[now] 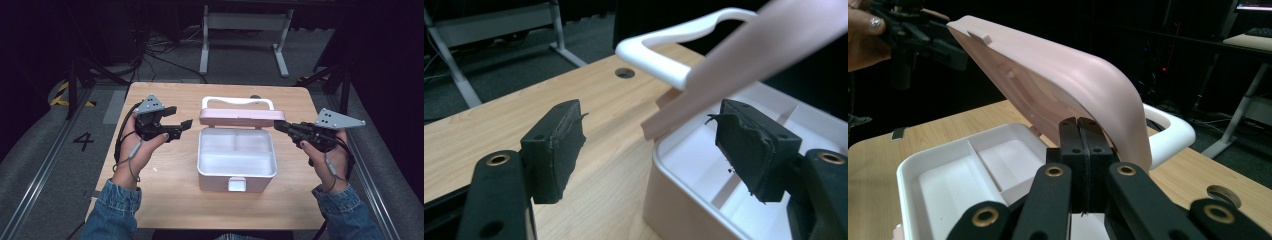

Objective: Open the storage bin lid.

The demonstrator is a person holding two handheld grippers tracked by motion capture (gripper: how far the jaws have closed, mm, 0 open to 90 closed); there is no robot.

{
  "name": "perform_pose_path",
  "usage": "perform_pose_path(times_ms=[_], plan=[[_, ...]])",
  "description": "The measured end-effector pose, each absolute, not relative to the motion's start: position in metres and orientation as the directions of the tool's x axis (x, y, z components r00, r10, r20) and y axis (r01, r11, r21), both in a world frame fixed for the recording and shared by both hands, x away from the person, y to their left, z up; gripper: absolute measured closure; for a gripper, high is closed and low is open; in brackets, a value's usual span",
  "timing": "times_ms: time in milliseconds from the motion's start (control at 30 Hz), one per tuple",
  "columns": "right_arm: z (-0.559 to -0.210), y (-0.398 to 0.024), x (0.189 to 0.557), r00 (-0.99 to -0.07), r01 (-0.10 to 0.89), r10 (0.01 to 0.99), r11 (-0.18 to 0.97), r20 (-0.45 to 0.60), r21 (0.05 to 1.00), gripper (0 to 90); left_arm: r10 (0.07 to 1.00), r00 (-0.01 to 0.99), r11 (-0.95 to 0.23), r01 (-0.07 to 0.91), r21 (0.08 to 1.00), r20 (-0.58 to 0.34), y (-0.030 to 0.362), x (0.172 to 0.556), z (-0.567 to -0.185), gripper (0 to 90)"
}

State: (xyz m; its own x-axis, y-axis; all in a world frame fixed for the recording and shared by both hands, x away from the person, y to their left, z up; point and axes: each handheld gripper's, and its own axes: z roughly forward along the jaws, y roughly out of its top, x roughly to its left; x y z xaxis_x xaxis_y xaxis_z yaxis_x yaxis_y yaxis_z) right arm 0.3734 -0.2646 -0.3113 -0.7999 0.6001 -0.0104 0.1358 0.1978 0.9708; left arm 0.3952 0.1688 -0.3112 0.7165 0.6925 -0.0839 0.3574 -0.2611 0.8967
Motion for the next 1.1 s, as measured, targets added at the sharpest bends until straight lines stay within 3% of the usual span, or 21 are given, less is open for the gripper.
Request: perform_pose_path(times_ms=[367, 833, 1100], plan=[[-0.308, -0.263, 0.382, -0.783, 0.133, 0.622, 0.181, -0.009, 0.974, 90.0, 0.637, 0.77, -0.323, 0.305, 0.896, -0.032, 0.145, 0.39, -0.312, 23.9], [-0.305, -0.263, 0.391, -0.775, 0.135, 0.632, 0.167, -0.001, 0.977, 90.0, 0.673, 0.74, -0.295, 0.267, 0.917, 0.0, 0.121, 0.404, -0.302, 20.4], [-0.304, -0.264, 0.392, -0.774, 0.133, 0.633, 0.159, 0.003, 0.978, 90.0, 0.658, 0.753, -0.253, 0.231, 0.939, -0.008, 0.108, 0.418, -0.296, 30.3]])
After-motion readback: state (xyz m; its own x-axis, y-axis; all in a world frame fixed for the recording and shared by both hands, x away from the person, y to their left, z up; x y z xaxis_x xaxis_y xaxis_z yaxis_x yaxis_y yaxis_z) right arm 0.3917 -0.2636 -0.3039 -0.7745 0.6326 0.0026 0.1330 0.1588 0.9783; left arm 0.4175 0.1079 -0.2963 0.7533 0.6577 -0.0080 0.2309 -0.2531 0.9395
